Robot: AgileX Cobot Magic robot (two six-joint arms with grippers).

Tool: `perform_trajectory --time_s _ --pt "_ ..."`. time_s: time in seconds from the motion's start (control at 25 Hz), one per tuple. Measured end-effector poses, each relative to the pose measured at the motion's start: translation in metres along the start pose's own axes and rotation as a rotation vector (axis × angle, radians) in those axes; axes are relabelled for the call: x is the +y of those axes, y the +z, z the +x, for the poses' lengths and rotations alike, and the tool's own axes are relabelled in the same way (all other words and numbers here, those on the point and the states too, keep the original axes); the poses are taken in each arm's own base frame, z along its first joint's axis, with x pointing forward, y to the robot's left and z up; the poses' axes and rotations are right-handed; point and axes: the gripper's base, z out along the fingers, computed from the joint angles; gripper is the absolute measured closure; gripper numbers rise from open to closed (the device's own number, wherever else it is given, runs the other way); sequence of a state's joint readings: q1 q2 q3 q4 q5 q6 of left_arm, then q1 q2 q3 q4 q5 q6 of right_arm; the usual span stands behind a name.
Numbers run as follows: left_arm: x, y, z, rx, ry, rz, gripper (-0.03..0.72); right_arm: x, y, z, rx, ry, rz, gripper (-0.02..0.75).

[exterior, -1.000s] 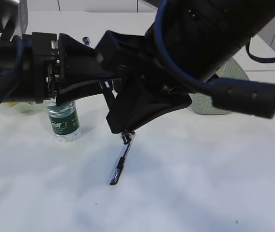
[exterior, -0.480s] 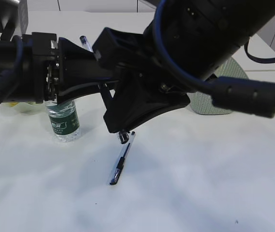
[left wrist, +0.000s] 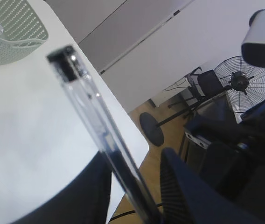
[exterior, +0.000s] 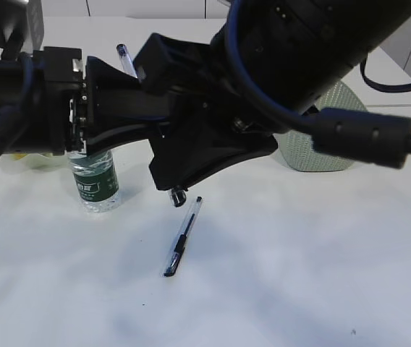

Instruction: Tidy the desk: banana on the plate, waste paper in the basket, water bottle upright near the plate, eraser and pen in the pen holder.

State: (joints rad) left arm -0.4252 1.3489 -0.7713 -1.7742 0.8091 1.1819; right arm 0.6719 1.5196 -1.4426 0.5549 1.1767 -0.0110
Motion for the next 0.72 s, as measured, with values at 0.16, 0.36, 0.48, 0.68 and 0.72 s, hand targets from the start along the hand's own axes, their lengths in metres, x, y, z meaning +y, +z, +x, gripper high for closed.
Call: perform_trajectory --time_s 0.16,0.36,0.48,0.68,0.72 --pt "0.0 0.0 0.0 0.0 0.0 0.0 0.445 0.0 0.0 -0.0008 -0.008 0.0 0.0 0.668" --pt "-0.0001 0.0 -0.0001 -0.001 -0.001 0.001 0.445 0.0 0.0 -0.0021 -0.023 0.0 0.0 0.668" --pt "-0.0002 0.0 -0.0002 -0.002 -0.003 0.003 0.445 0.0001 0.0 -0.0021 -0.023 0.001 -0.001 0.668" --pt "-0.0004 0.0 -0.0001 -0.002 -0.003 0.004 0.463 0.0003 0.0 -0.0025 -0.027 0.002 -0.003 0.668" --pt "-0.0004 0.0 -0.0001 -0.002 -0.003 0.004 0.489 0.0003 0.0 -0.0025 -0.027 0.002 -0.003 0.668"
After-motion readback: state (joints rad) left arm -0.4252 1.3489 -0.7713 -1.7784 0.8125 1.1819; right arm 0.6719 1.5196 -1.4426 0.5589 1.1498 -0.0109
